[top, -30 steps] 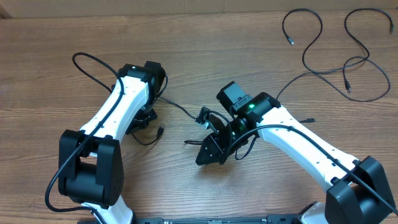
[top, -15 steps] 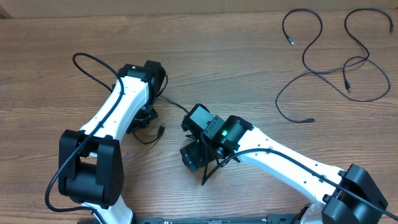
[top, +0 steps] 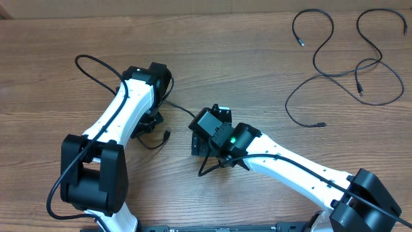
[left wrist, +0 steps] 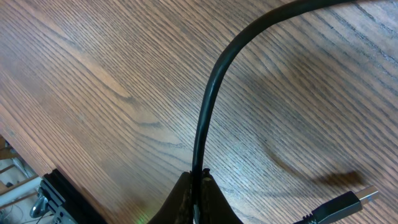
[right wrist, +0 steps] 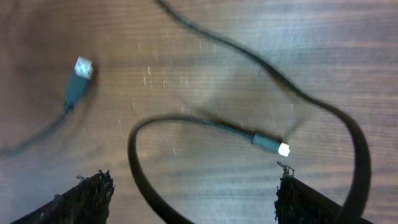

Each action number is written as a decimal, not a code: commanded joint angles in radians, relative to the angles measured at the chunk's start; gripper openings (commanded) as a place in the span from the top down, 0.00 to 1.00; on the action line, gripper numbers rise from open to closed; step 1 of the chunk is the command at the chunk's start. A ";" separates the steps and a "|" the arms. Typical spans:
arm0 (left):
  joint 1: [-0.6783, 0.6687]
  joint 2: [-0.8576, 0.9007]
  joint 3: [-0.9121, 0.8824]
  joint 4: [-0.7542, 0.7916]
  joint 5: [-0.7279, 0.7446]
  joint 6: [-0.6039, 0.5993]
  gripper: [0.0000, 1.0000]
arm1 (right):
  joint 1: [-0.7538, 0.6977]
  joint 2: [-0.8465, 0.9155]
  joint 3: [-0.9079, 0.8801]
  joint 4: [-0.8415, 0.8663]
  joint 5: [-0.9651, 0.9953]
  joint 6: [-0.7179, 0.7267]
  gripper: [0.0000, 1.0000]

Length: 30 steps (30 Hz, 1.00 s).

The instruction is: Untangle cables

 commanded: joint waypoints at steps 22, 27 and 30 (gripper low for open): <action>0.003 -0.021 0.012 -0.001 0.004 0.016 0.94 | -0.006 0.098 -0.035 0.273 0.299 0.220 0.40; 0.003 -0.021 0.012 -0.001 0.004 0.017 0.94 | -0.067 0.093 -0.032 0.299 0.298 0.203 0.44; 0.003 -0.021 0.012 -0.001 0.004 0.019 0.95 | -0.140 0.064 -0.032 0.289 0.222 0.200 0.50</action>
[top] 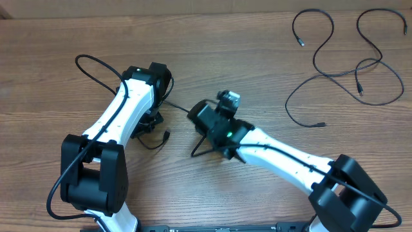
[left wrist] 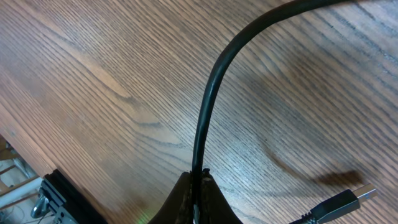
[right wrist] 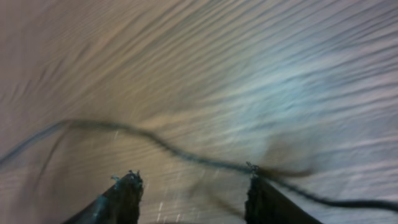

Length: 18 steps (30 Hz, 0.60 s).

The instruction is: Untangle cables

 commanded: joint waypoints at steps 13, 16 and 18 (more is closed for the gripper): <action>0.003 -0.021 0.012 0.008 0.003 0.015 0.94 | -0.489 -0.221 0.001 0.032 -0.721 -0.232 0.53; 0.003 -0.021 0.012 0.008 0.003 0.015 0.95 | -0.581 -0.222 0.000 0.017 -0.803 -0.243 0.52; 0.003 -0.021 0.012 0.008 0.004 0.015 0.94 | -0.616 -0.222 0.000 -0.012 -0.803 -0.304 0.52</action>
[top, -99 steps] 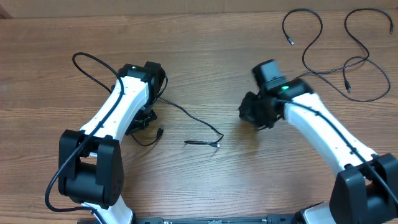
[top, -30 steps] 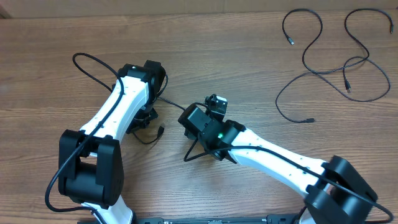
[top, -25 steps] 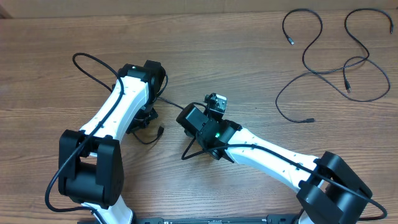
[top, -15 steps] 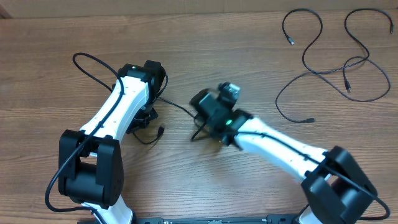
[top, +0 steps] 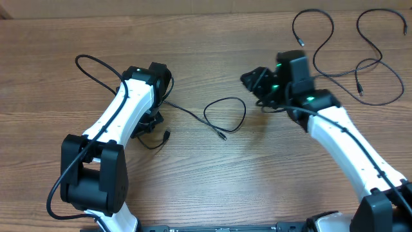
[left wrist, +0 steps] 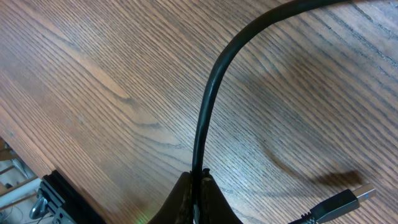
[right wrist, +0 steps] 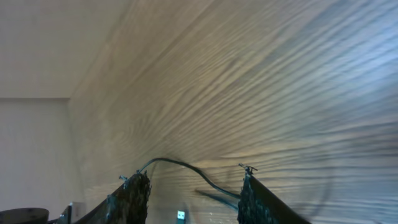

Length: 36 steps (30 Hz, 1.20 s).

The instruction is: Untangle cables

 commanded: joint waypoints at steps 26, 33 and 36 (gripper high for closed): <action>0.004 -0.021 0.012 -0.018 0.032 0.134 0.00 | 0.120 -0.008 -0.002 -0.254 -0.064 -0.445 0.33; 0.024 -0.023 0.042 -0.027 0.164 0.278 0.00 | 0.120 0.027 -0.002 -0.273 -0.064 -0.445 0.30; 0.035 -0.031 0.105 -0.065 0.211 0.293 0.00 | 0.120 0.064 -0.002 -0.285 -0.064 -0.444 0.26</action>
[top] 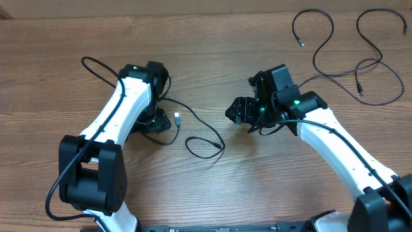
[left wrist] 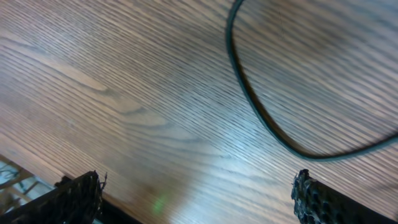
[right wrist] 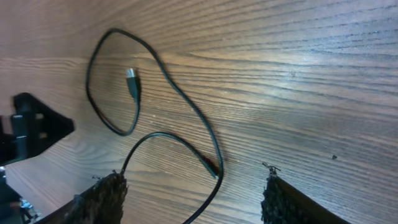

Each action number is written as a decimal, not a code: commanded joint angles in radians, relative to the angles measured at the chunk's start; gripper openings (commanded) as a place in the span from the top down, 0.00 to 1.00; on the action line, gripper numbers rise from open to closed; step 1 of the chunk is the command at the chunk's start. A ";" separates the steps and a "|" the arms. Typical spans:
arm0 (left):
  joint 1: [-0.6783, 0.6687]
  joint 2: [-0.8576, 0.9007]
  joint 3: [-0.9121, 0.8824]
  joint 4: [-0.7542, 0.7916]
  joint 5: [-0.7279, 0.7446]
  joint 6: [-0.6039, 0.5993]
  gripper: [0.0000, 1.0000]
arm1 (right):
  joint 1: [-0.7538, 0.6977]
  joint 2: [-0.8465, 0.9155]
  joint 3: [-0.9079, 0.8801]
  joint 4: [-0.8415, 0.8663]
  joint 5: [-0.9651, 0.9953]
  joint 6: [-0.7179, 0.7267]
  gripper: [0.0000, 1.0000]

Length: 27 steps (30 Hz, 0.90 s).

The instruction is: Untangle cables

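Note:
One black cable (top: 193, 122) lies in the table's middle. It runs from an arc at the far left, past a USB plug (top: 177, 118), to a loop (top: 206, 147) with a small plug. My left gripper (top: 156, 122) is open beside the USB plug. In the left wrist view its fingers (left wrist: 78, 199) stand wide apart, and the cable (left wrist: 255, 109) curves ahead, untouched. My right gripper (top: 239, 111) is open to the right of the loop. Its wrist view shows the USB plug (right wrist: 132, 81) and the small plug (right wrist: 211, 167) above the right gripper (right wrist: 193, 199).
Two more thin black cables (top: 347, 71) lie crossed over each other at the far right of the wooden table (top: 212, 38). The left arm's own lead arcs over its forearm.
My left gripper was shut on the cable and is now open, with the cable lying free. The right gripper has moved left and nearer, toward the loop. The loop and USB plug have shifted.
My left gripper stayed shut on the cable through all the earlier moments. The right gripper, open, was over the loop and small plug at centre, then a little farther left, then away at the right with the loop spread out. Now both grippers are open beside the cable.

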 commanded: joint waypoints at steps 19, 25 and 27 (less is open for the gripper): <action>0.010 -0.041 -0.119 0.192 0.282 0.061 0.30 | 0.096 0.085 -0.002 0.101 -0.185 -0.033 0.23; 0.010 -0.041 -0.222 0.289 0.315 -0.021 0.33 | 0.125 0.085 -0.002 0.124 -0.182 -0.029 0.24; 0.010 -0.041 -0.250 0.319 0.314 -0.058 0.35 | 0.130 0.085 -0.002 0.123 -0.181 -0.027 0.23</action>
